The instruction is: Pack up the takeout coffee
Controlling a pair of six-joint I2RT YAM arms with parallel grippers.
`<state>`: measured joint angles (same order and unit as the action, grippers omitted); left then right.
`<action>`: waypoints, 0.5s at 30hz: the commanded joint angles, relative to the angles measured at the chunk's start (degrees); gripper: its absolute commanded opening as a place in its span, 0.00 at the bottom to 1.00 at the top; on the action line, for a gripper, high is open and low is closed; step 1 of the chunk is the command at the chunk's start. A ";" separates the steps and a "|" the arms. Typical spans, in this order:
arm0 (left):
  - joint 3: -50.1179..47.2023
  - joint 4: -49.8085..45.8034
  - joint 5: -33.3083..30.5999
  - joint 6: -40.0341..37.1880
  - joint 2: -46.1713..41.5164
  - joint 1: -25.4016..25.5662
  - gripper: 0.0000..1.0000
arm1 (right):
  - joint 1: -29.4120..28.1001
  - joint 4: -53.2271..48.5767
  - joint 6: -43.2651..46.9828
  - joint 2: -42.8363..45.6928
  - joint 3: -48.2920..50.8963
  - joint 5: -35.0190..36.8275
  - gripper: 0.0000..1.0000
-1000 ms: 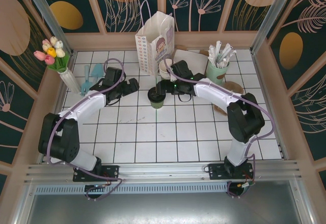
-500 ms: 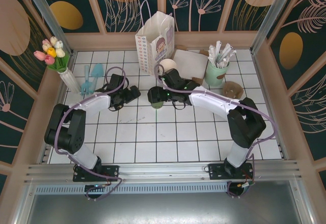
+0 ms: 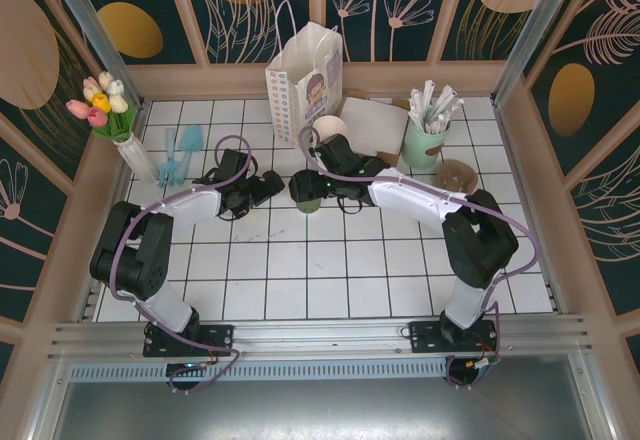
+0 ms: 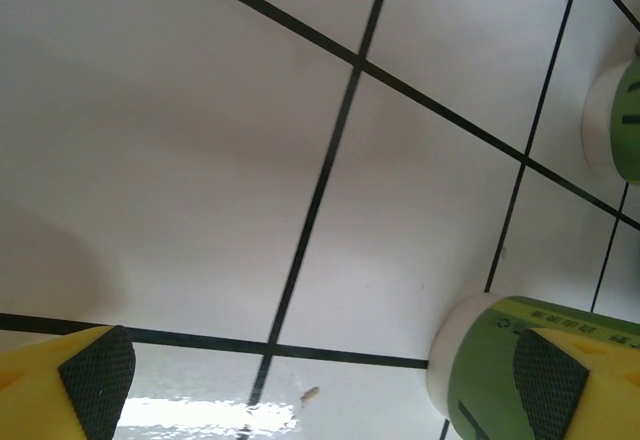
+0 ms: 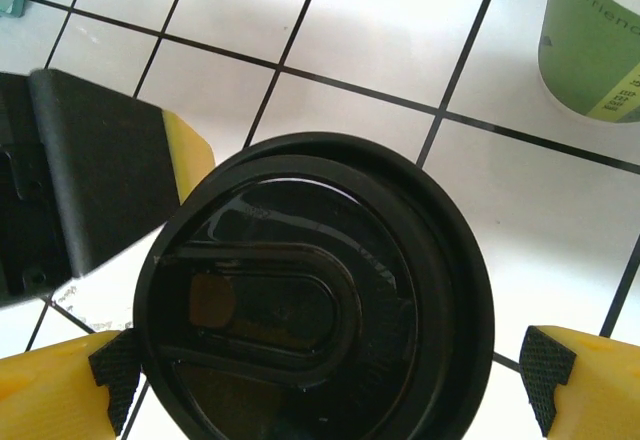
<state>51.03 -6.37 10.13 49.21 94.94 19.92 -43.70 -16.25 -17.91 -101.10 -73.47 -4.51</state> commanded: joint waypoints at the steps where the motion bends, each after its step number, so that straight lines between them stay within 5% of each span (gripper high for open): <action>1: 0.06 1.60 1.32 1.06 1.51 0.84 0.98 | -0.81 0.98 1.28 -1.07 -2.08 0.09 0.99; 15: 1.34 1.89 2.00 0.91 2.92 2.14 0.98 | -2.10 -1.10 1.85 -5.10 -4.96 1.88 0.99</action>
<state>51.16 -5.56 11.57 49.69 97.36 21.45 -45.10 -16.53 -16.78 -104.81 -76.58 -3.53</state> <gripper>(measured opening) 0.985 0.990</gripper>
